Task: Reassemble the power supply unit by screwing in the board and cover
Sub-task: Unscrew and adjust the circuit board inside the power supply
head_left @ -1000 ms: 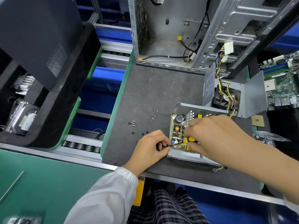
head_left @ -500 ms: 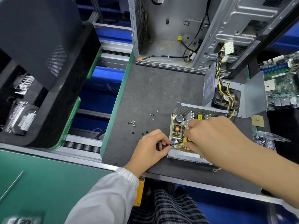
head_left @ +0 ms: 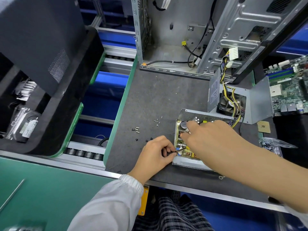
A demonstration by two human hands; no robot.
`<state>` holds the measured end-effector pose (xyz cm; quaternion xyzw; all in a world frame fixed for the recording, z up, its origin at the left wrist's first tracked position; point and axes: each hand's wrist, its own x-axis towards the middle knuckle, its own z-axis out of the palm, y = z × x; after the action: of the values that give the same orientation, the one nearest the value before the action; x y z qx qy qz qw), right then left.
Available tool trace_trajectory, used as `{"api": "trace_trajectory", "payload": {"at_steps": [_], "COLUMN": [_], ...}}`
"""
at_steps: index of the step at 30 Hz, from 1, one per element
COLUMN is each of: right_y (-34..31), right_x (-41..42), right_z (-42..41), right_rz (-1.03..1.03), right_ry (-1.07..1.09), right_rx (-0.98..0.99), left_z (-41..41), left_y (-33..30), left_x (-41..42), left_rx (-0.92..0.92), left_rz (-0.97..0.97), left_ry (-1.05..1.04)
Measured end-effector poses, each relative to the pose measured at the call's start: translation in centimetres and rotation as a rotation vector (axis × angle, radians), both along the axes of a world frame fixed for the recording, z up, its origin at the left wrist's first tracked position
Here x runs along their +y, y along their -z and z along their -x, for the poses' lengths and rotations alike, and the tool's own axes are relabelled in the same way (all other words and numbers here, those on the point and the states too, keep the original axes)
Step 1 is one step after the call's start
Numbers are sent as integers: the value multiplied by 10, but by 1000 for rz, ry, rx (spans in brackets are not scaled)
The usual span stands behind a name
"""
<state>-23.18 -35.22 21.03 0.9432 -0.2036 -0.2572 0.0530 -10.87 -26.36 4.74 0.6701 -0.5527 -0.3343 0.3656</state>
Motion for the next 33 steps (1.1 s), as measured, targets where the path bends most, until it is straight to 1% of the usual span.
{"api": "trace_trajectory", "payload": {"at_steps": [3,9,12,15,18,23,28,32,33], "right_y": [0,2,0,1,1,-7,-7,-4,-4], "right_x": [2,6,2,-3,-3,-1,-1,-2,-2], "right_z": [-3,-3,-4,-9,-11,-11,-15,-16,-15], "right_rz": [46,-12,-3,91,42,-48,-22,36,32], "right_ry": [-57,51,-18,-79,-62,-40,-114,-119,-118], "right_rx": [52,68,44,69,94,30,70,120,104], "left_z": [-1,-1,-1,-1,-2,-1,-9,-12,-11], "left_y": [0,-3,-4,-4,-5,-10,-13,-13,-13], "left_x": [0,-1,-1,-1,-2,-3,-2,-1,-2], "left_rx": [10,14,14,29,43,41,93,123,125], "left_rz": [2,-12,-17,-27,-34,-56,-83,-111,-110], "left_ry": [10,5,-8,-3,5,3,35,33,31]}}
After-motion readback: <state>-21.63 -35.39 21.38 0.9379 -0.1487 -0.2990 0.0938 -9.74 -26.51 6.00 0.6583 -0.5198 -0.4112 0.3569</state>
